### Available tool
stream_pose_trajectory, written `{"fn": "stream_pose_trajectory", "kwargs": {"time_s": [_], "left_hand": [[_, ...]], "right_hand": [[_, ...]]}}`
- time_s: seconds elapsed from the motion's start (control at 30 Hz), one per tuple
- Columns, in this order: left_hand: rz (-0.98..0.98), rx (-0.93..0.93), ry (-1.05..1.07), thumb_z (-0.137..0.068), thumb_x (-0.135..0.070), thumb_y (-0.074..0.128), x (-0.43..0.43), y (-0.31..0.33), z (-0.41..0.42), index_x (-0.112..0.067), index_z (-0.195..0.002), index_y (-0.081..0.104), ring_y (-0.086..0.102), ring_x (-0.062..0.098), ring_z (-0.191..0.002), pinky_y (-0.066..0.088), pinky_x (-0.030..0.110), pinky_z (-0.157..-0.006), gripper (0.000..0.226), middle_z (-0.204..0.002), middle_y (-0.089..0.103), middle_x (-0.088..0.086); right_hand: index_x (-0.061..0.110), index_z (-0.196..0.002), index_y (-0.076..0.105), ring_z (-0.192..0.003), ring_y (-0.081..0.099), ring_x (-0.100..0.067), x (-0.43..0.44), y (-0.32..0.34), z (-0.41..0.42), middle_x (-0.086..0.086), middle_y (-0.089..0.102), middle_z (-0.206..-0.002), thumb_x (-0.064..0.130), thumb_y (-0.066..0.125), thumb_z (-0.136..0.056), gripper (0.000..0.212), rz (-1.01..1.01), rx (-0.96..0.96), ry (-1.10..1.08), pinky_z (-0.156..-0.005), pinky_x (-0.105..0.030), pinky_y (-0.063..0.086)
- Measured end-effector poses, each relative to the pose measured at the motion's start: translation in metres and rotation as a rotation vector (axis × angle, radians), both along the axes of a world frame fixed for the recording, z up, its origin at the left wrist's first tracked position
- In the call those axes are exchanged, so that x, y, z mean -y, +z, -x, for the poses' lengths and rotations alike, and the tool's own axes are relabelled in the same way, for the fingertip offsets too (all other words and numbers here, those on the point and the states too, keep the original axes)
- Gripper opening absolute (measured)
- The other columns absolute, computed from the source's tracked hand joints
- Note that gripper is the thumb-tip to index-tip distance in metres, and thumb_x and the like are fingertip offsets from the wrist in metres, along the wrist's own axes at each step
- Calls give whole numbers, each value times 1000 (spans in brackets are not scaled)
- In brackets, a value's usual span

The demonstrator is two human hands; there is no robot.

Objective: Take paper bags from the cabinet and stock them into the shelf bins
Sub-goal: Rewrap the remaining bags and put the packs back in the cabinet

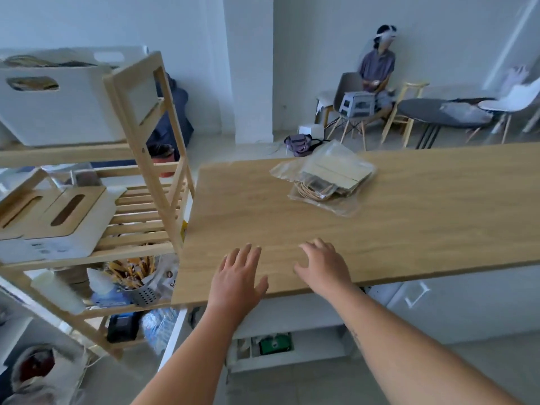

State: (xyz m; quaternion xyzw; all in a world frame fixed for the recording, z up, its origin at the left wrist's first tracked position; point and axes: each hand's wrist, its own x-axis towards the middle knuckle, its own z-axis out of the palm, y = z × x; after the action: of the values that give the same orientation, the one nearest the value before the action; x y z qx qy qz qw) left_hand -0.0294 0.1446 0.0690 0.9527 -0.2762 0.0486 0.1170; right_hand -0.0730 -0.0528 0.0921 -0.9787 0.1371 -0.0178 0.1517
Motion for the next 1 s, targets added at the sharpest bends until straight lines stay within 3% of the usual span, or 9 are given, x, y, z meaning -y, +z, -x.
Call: {"fn": "stream_pose_trajectory", "kwargs": {"time_s": [0.4,0.63,0.73,0.83,0.9,1.0], "left_hand": [[-28,-8,-55,-93,-45,52,149,8,-133,-23,-153,26,27,24,-146,28,39,-118,68,-161,28,0],[-84,-1,-63,-95,-35,54,231,-7,-216,-27,-151,32,33,23,-143,30,39,-116,61,-157,35,-3],[-96,32,-109,-83,-32,73,248,-15,-236,-26,-135,54,52,29,-130,45,44,-104,56,-141,56,0],[-61,153,-175,-69,-24,87,254,-20,-244,-23,-106,70,66,29,-105,55,41,-86,40,-114,71,-1],[6,224,-245,-71,-20,85,255,-21,-244,-22,-97,72,67,29,-101,55,40,-85,29,-108,72,0],[81,234,-344,-81,-28,67,251,-15,-246,-21,-104,72,62,22,-107,49,38,-94,24,-110,70,-2]], "right_hand": [[19,-124,60,-117,48,-26,160,-9,-107,-2,54,-126,39,56,-91,39,42,137,-103,-92,-38,46],[23,-134,54,-124,45,-26,241,-29,-192,-1,50,-137,25,60,-89,46,73,144,-10,-93,-38,46],[24,-137,53,-128,42,-27,258,-39,-215,-2,49,-141,23,68,-85,54,74,134,114,-100,-41,45],[21,-125,65,-118,52,-29,260,-49,-223,-4,59,-129,20,76,-79,48,88,192,209,-96,-45,49],[20,-112,72,-108,58,-28,259,-55,-223,-3,65,-117,16,77,-79,33,77,285,216,-90,-45,52],[19,-101,75,-101,61,-26,257,-62,-215,0,69,-108,14,79,-77,25,48,402,215,-88,-41,51]]}}
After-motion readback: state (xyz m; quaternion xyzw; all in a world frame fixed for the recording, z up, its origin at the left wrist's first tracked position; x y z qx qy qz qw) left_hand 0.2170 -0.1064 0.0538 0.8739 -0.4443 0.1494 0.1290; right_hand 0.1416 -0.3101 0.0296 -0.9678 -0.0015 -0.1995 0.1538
